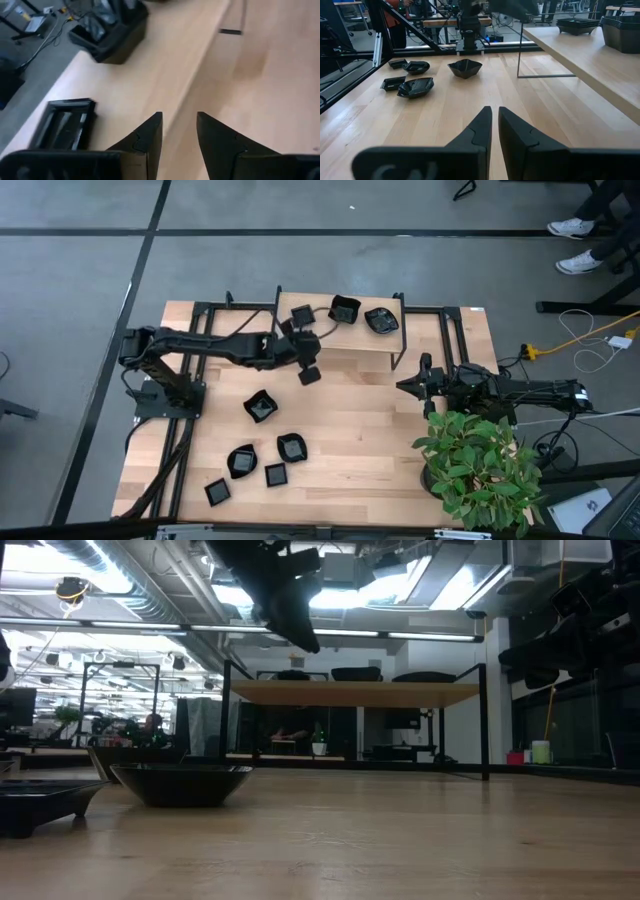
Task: Pick & Place Mini shaped plates
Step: Stack the distorted square plate on top of the distorted square plate on the shelf
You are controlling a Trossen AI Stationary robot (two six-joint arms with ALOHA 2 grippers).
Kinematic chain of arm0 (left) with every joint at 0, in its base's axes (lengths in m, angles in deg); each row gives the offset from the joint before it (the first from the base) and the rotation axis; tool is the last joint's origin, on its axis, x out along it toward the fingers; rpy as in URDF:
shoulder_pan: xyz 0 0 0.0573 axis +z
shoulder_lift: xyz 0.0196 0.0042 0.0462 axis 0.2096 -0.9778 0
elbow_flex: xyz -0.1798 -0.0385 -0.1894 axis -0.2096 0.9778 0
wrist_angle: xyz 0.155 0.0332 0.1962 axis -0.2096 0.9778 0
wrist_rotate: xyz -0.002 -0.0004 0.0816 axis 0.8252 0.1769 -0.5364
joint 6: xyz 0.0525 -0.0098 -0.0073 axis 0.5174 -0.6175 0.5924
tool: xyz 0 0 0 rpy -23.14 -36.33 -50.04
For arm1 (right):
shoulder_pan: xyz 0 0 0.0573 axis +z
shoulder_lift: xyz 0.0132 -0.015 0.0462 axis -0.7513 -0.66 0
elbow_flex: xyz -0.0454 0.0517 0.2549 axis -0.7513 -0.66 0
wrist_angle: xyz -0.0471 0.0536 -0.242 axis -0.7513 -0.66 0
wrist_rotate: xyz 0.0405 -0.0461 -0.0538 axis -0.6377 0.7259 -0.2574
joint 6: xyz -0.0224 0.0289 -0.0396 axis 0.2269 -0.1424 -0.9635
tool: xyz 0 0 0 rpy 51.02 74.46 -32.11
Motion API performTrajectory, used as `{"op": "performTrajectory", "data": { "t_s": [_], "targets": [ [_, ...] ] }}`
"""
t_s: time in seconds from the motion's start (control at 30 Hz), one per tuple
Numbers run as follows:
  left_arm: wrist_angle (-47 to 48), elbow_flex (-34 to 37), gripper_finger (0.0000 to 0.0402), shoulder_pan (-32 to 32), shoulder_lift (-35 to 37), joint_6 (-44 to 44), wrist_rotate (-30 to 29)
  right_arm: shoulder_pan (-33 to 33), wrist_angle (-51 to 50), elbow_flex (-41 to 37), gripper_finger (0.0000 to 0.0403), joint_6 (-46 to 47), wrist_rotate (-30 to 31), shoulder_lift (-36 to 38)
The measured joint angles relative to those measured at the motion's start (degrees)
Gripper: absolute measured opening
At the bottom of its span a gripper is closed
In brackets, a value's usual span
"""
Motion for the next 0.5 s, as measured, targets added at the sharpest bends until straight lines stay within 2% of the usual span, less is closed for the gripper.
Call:
{"op": "performTrajectory", "data": {
  "t_s": [0.5],
  "targets": [
    [3.0,0.0,0.0114,-9.3,0.0,-5.7,0.0,0.0,0.0,0.0,0.0034,0.0,0.0,0.0]
  ]
}}
